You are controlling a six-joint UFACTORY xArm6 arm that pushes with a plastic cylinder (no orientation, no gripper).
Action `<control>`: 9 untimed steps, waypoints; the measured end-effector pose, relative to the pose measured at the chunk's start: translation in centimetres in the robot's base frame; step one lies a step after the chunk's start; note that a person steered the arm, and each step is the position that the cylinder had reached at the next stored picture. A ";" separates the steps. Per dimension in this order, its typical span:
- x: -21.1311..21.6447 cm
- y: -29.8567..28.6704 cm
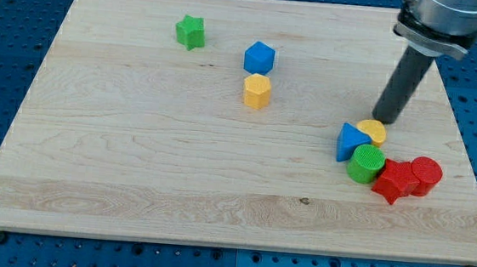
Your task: Point at the bottom of the yellow hexagon
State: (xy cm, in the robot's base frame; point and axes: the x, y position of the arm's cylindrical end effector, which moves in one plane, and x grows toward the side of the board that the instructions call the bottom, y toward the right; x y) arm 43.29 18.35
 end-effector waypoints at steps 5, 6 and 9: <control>3.5 -19.6; 1.9 -19.4; -2.8 -11.3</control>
